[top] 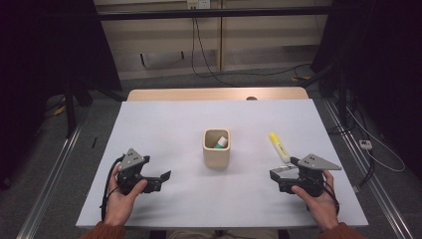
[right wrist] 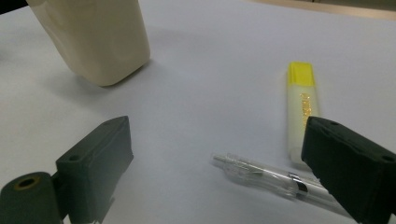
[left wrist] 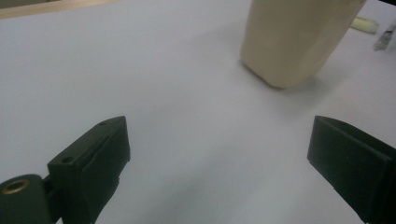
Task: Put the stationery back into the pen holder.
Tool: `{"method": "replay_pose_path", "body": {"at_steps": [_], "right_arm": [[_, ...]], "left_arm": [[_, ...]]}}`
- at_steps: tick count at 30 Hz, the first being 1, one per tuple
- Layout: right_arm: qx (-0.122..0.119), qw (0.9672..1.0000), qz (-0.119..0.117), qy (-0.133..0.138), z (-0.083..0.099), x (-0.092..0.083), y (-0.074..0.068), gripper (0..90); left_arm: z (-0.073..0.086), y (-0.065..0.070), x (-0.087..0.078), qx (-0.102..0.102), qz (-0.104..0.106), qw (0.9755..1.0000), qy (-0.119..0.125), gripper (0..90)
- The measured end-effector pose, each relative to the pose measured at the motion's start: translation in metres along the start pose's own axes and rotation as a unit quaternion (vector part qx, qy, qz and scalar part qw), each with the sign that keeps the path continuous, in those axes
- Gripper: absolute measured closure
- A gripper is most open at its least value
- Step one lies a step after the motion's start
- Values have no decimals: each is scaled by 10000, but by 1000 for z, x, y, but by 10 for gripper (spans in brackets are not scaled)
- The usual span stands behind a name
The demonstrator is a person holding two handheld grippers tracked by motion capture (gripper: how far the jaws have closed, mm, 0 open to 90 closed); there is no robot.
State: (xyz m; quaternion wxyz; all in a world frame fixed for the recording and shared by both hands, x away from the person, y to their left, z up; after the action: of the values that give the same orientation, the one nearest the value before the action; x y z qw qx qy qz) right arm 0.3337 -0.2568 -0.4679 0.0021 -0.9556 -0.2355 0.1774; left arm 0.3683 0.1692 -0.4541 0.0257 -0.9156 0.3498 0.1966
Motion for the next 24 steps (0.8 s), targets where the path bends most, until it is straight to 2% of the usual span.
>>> {"method": "replay_pose_path", "body": {"at_steps": [2,4,5,8,10,12,15,18,20,22,24], "right_arm": [[46,9999,-46,-105,-1,1,0,104],[65,9999,-50,-139,-2,1,1,106],[52,9998,-51,-175,-3,2,2,106],[46,9997,-56,-241,-7,3,4,111],[55,9996,-39,-276,-11,2,6,115],[53,9994,-8,-351,-15,3,10,114],[84,9990,14,-434,-20,6,15,109],[38,9985,51,-552,-24,11,19,103],[-3,9981,87,-611,-27,15,21,103],[1,9978,120,-652,-30,19,25,95],[-14,9973,127,-727,-32,21,28,90]], "left_arm": [[9,2,-2,-74,-19,10000,42,65],[11,6,-4,-83,87,9999,22,64],[11,7,-5,-78,63,9999,34,64],[15,11,-11,-234,68,9997,91,65],[19,13,-15,-140,0,9999,96,64],[22,16,-18,-173,69,9998,76,64],[24,18,-18,-78,177,9998,28,64],[16,14,-18,-49,239,9994,235,64],[15,10,-18,-2,184,9995,270,65],[17,9,-18,-99,164,9995,259,64],[17,9,-19,-105,158,9995,246,65]]}}
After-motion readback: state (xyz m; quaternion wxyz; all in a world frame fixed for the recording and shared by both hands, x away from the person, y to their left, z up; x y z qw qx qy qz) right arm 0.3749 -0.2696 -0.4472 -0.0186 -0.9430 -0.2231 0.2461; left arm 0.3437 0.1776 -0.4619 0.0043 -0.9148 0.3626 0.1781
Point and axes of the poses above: each handheld gripper's, and its own axes: x roughly forward along the jaws, z roughly out of its underside, y roughly to its right, the point moved 6 cm from there along x, roughly forward along the jaws, and after that the axes turned 10 degrees about y, right-handed, at the moved point
